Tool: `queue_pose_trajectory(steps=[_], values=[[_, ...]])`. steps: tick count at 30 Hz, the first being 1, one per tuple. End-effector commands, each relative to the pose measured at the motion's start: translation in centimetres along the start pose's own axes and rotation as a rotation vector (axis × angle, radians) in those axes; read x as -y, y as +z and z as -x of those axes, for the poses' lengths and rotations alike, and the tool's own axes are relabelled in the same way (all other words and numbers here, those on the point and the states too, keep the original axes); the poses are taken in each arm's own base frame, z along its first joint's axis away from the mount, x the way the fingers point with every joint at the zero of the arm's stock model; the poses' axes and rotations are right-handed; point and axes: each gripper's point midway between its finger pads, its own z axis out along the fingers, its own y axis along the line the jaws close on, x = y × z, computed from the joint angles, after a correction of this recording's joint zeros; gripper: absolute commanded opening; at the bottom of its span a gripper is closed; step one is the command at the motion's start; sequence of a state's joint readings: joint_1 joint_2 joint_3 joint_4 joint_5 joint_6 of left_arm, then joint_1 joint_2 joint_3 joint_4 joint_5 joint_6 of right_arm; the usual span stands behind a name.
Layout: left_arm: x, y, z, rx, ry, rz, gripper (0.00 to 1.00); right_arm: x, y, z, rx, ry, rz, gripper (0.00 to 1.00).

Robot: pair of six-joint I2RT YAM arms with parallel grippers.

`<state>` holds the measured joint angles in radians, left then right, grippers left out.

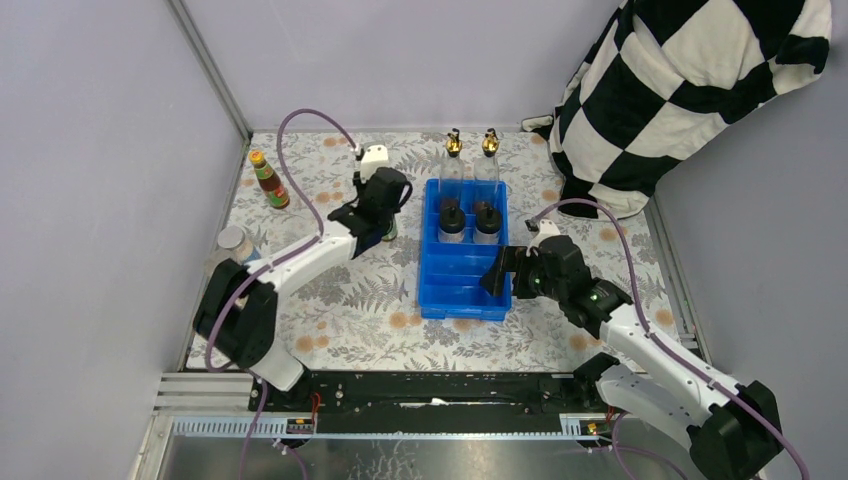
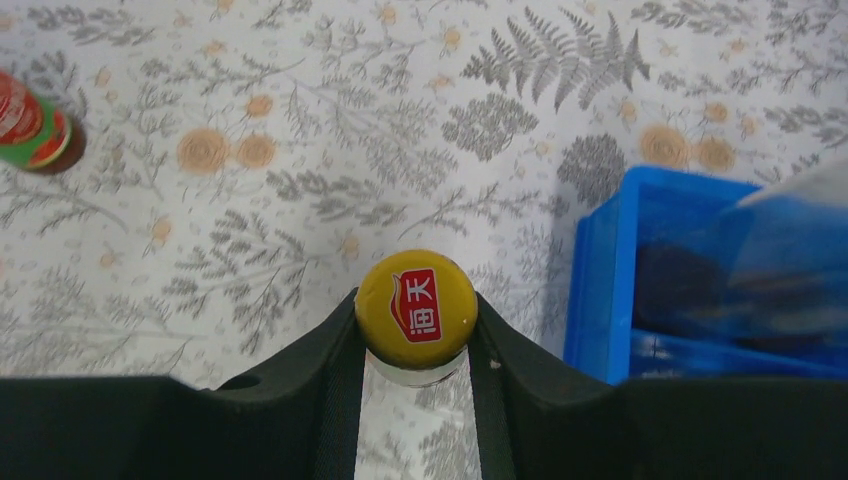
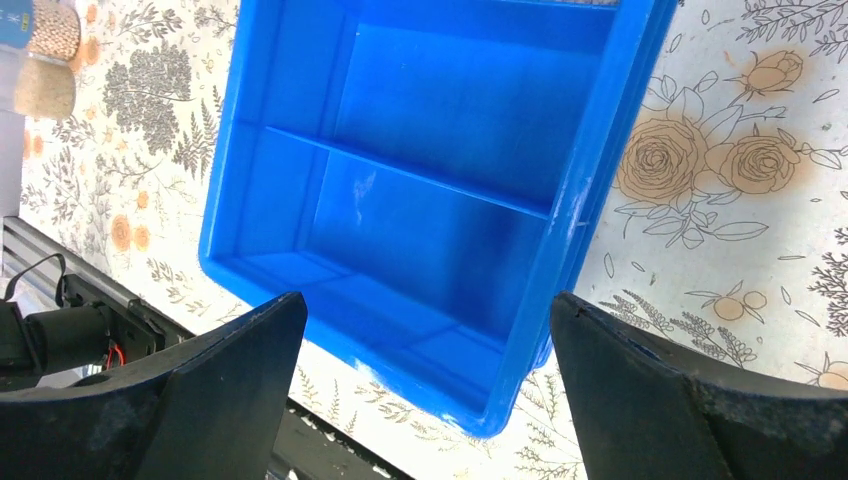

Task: Organize the condiment bottles
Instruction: Pick up the bottle from the center of the board, then place the bottle in the storage box.

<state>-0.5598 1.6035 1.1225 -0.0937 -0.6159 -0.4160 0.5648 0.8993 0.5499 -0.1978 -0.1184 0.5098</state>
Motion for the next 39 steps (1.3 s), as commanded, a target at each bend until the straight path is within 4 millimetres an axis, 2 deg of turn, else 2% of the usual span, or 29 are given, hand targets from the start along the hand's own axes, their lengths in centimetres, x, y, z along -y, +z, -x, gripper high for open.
queue_pose_trajectory(steps=[1, 6, 13, 16, 22, 26, 33, 36, 39], values=[[-1.9, -3.2, -2.8, -0.068, 0.040, 0.049, 0.07, -0.7, -1.7, 1.5, 0.036, -0.033, -0.001, 1.00], [-1.4, -6.6, -1.7, -0.043, 0.053, 0.027, 0.07, -0.9, -2.6, 1.8, 0.052, -0.040, 0.001, 1.00], [-0.2, -11.0, 1.6, 0.038, 0.072, 0.004, 0.08, -1.1, -3.6, 2.4, 0.079, -0.047, 0.002, 1.00], [0.0, -12.4, 2.9, 0.076, 0.055, -0.011, 0.08, -1.2, -3.9, 2.7, 0.083, -0.054, 0.000, 1.00], [0.2, -13.9, 4.2, 0.114, 0.032, -0.034, 0.08, -1.2, -4.1, 2.8, 0.086, -0.063, -0.003, 1.00], [1.8, -15.8, 6.2, 0.137, 0.034, -0.097, 0.09, -1.2, -4.3, 3.0, 0.091, -0.069, -0.009, 1.00], [6.3, -19.5, 10.2, 0.164, 0.059, -0.235, 0.12, -1.7, -5.7, 5.5, 0.147, -0.104, -0.038, 1.00], [8.3, -20.2, 11.2, 0.167, 0.053, -0.288, 0.13, -1.5, -6.9, 7.0, 0.190, -0.129, -0.083, 1.00], [10.5, -20.1, 11.3, 0.151, 0.053, -0.344, 0.13, -1.1, -8.6, 8.9, 0.253, -0.127, -0.150, 1.00]])
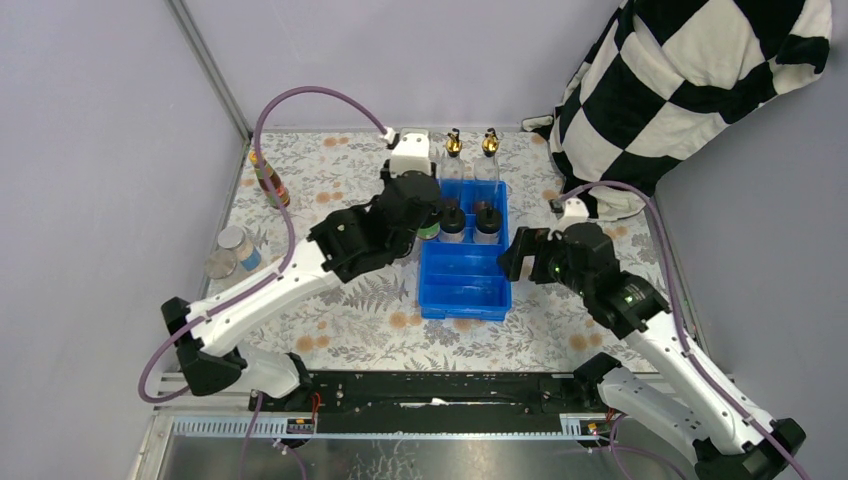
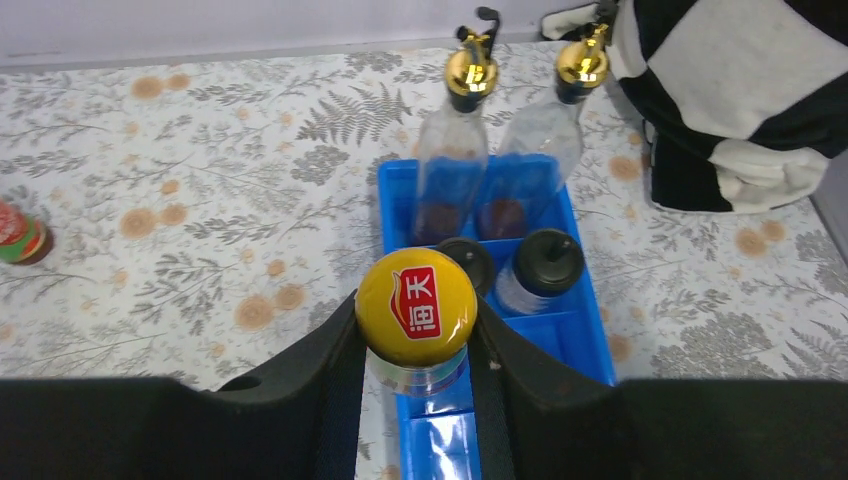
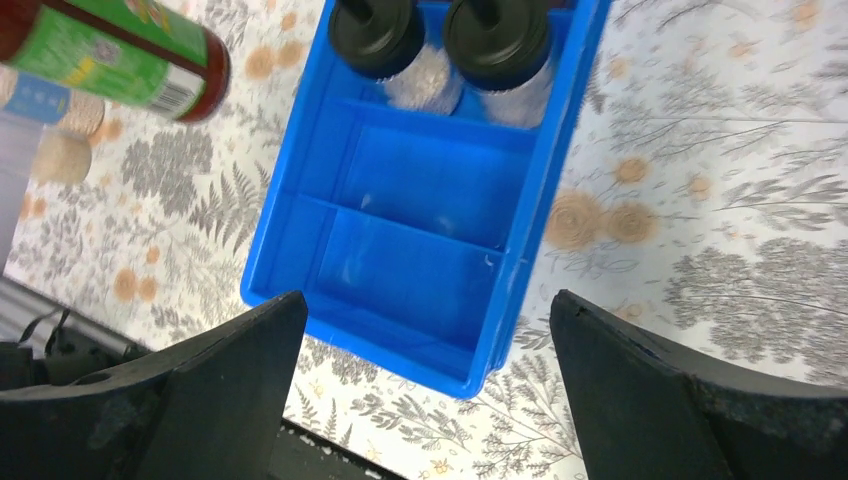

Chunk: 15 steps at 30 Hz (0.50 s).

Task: Organize the condiment bottles
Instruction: Place the bottle in the storage box.

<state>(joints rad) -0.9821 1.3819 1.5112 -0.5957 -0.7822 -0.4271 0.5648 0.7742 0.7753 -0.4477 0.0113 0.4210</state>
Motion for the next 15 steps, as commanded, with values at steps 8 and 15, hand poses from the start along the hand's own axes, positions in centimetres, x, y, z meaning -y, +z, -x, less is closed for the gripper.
queue_pose_trajectory(steps=[8, 15], values=[[9.4, 1.7, 1.0, 0.020, -0.007, -0.195, 0.13, 2.9, -6.5, 7.6, 0.252, -0.034, -0.245, 1.00], [14.6, 2.2, -1.3, 0.033, 0.028, -0.265, 0.13, 3.0, -6.7, 7.3, 0.260, -0.031, -0.241, 1.00]])
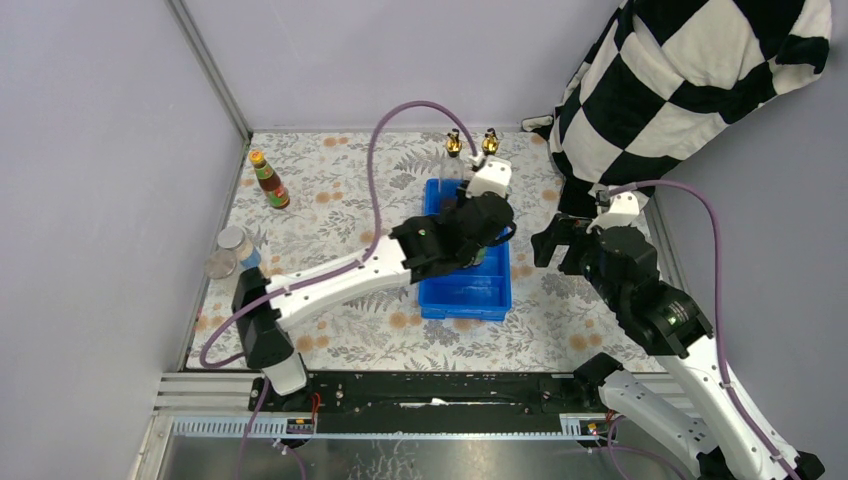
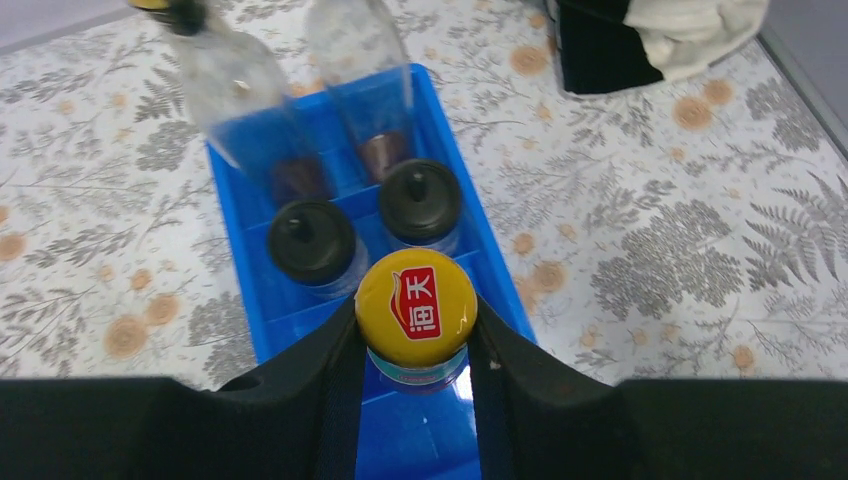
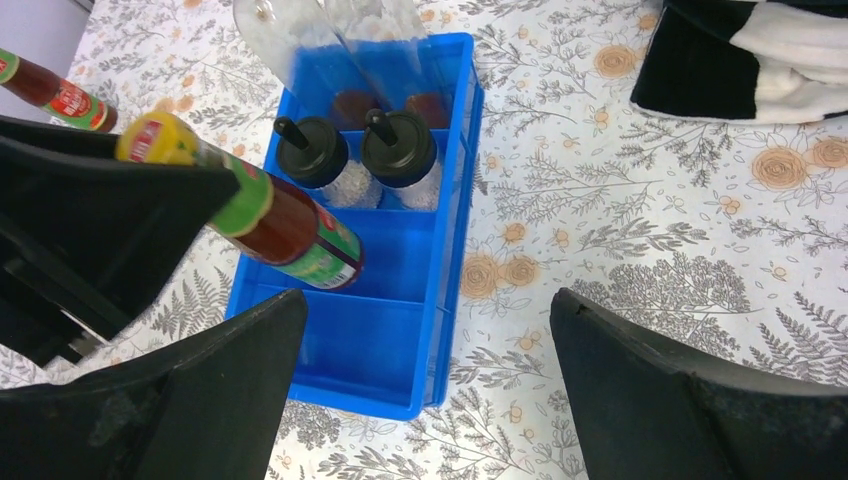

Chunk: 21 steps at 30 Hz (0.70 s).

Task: Organize the condiment bottles
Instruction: Place the bottle in the storage box.

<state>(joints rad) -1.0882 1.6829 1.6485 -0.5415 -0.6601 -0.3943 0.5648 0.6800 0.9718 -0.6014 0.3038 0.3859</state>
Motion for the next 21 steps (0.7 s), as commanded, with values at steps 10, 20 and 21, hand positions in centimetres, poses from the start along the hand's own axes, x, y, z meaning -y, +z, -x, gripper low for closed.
queue_pose_trajectory(steps=[10, 20, 21], values=[[4.9, -0.1, 3.9, 0.229, -0.103, -0.108, 0.12, 0.6, 0.2, -1.0, -0.019, -0.028, -0.014, 1.00], [4.7, 1.0, 1.6, 0.202, -0.090, -0.083, 0.12, 0.3, 0.7, -2.1, -0.044, -0.024, 0.003, 1.00], [4.7, 1.1, 1.2, 0.201, -0.088, -0.081, 0.12, 0.3, 0.8, -2.2, -0.045, -0.023, 0.006, 1.00]])
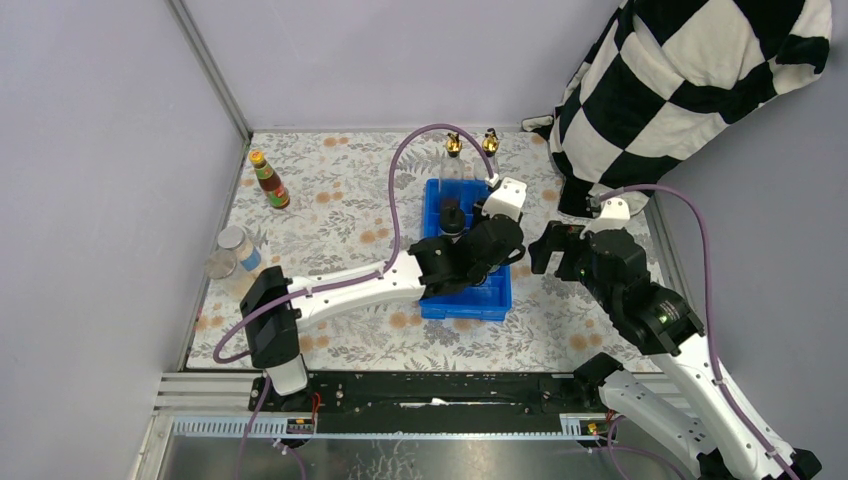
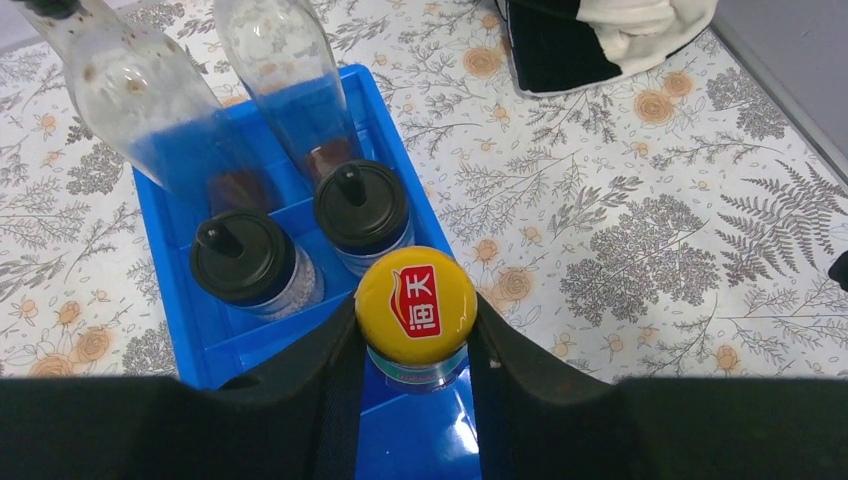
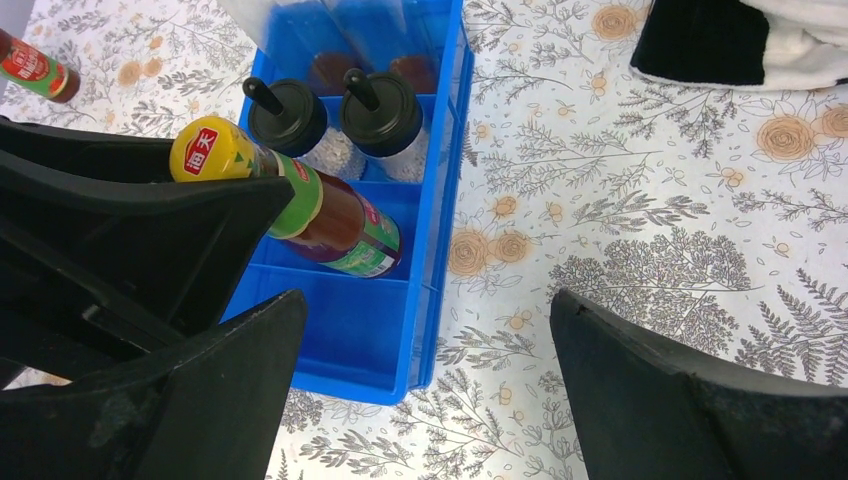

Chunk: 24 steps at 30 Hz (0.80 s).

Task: Organize the condiment bottles
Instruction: Place the bottle in the storage box.

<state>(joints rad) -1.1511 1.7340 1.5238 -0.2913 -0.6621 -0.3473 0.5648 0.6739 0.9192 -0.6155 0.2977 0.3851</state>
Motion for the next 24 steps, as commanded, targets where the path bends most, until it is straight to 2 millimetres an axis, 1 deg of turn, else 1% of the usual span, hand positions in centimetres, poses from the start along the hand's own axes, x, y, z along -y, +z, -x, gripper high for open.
queue_pose_trajectory(steps=[1, 7, 24], values=[[0.2, -0.3, 3.9, 0.152, -0.108, 0.001, 0.12, -0.5, 0.2, -0.1, 0.006, -0.005, 0.027, 1.00], [0.2, 0.1, 2.8, 0.149, -0.114, 0.003, 0.12, -0.6, 0.6, -0.8, -0.011, -0.002, 0.035, 1.00], [0.2, 1.7, -1.4, 0.124, -0.125, 0.002, 0.13, -0.8, 1.3, -2.5, -0.052, 0.003, 0.053, 1.00]])
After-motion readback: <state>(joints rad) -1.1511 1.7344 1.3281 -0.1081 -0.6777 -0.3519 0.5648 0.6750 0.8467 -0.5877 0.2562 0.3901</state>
